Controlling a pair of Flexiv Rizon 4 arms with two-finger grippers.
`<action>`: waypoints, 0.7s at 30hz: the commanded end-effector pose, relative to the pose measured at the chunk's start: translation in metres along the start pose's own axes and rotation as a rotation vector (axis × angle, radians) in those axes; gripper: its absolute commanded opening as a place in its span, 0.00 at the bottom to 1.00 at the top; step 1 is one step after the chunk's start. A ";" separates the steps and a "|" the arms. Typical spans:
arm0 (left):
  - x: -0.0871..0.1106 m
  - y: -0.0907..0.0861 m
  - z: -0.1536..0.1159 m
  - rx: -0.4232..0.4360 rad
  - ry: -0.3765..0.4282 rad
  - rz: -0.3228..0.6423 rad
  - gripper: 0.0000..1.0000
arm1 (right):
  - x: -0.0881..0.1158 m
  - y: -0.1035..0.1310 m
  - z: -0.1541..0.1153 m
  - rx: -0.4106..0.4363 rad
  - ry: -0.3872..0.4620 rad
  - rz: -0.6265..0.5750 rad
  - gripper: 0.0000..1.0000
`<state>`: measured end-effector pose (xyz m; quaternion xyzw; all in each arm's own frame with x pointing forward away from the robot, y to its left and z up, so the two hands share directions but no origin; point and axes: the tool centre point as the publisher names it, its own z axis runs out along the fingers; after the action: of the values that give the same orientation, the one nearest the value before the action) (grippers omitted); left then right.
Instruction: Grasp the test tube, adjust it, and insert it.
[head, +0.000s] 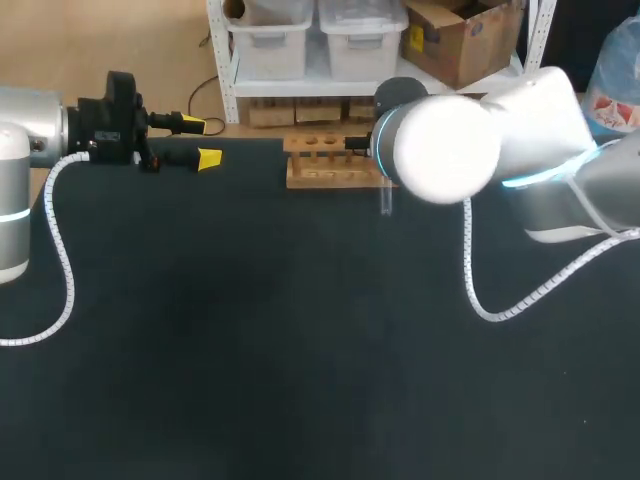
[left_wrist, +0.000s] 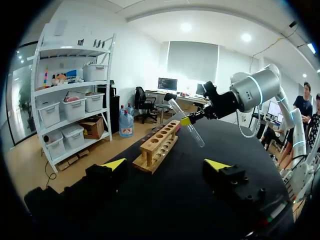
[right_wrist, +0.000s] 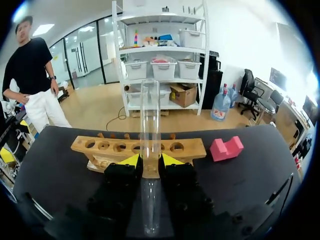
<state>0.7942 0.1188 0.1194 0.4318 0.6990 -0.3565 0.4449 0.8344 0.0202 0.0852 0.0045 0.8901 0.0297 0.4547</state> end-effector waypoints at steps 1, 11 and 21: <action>0.001 -0.001 0.000 -0.003 -0.005 0.003 1.00 | -0.003 -0.005 -0.019 -0.006 -0.113 -0.004 0.00; 0.001 -0.001 0.000 -0.003 -0.005 0.003 1.00 | -0.014 -0.005 -0.011 0.015 -0.133 -0.022 0.00; 0.001 -0.001 0.000 -0.003 -0.005 0.003 1.00 | -0.032 -0.008 -0.013 0.023 -0.204 -0.007 0.00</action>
<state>0.7942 0.1187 0.1194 0.4318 0.6990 -0.3565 0.4448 0.8485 0.0147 0.1173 0.0093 0.8456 0.0132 0.5336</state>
